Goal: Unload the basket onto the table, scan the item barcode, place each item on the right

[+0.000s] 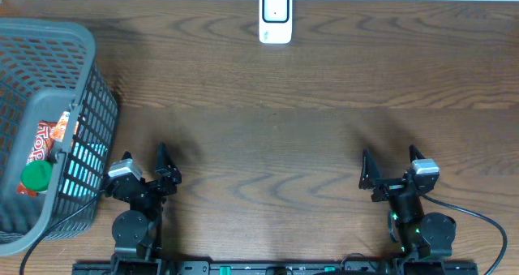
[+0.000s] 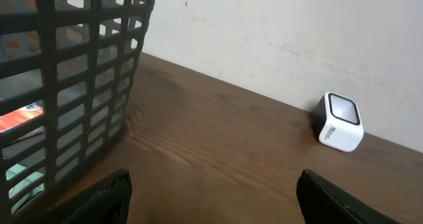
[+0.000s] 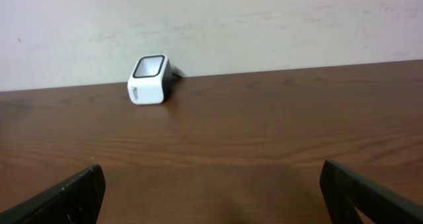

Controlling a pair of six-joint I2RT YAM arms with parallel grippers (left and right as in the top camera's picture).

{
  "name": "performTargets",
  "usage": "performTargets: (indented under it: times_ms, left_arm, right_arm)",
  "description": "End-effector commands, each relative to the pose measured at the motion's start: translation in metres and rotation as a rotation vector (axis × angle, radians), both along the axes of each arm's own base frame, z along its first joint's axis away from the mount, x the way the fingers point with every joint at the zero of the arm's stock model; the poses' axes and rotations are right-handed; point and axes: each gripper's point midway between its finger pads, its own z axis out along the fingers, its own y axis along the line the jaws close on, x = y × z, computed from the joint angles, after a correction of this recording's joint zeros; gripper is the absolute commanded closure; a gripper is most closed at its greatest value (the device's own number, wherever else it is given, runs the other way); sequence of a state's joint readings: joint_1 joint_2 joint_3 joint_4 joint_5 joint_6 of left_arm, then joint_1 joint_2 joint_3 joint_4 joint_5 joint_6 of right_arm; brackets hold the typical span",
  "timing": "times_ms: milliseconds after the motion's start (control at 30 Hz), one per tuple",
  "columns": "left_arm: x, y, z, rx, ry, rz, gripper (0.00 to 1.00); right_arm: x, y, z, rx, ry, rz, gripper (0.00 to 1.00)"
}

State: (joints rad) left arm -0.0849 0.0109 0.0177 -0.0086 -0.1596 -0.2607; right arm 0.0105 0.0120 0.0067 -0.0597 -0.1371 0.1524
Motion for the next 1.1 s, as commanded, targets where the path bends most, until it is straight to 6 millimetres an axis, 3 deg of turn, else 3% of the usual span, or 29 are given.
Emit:
performTargets:
  times_ms: [0, 367, 633, 933, 1067]
  left_arm:
    - [0.0, -0.005, -0.013, 0.013, 0.04, -0.031, 0.2]
    - [0.0, -0.011, 0.005, 0.041, 0.028, -0.073, 0.2]
    - [0.001, -0.011, 0.006, 0.041, 0.032, -0.073, 0.2]
    - [-0.004, -0.012, 0.048, 0.037, -0.051, -0.077, 0.2]
    - [-0.005, -0.024, 0.06, 0.033, -0.066, -0.146, 0.2]
  right_arm:
    - [0.0, 0.0, 0.0, 0.011, 0.001, -0.001, 0.01]
    - [0.0, 0.0, 0.0, 0.011, 0.001, -0.001, 0.01]
    - [0.0, 0.0, 0.0, 0.011, 0.001, -0.001, 0.01]
    - [0.0, 0.0, 0.0, 0.011, 0.001, -0.001, 0.01]
    - [0.0, 0.0, 0.0, 0.011, 0.001, -0.001, 0.01]
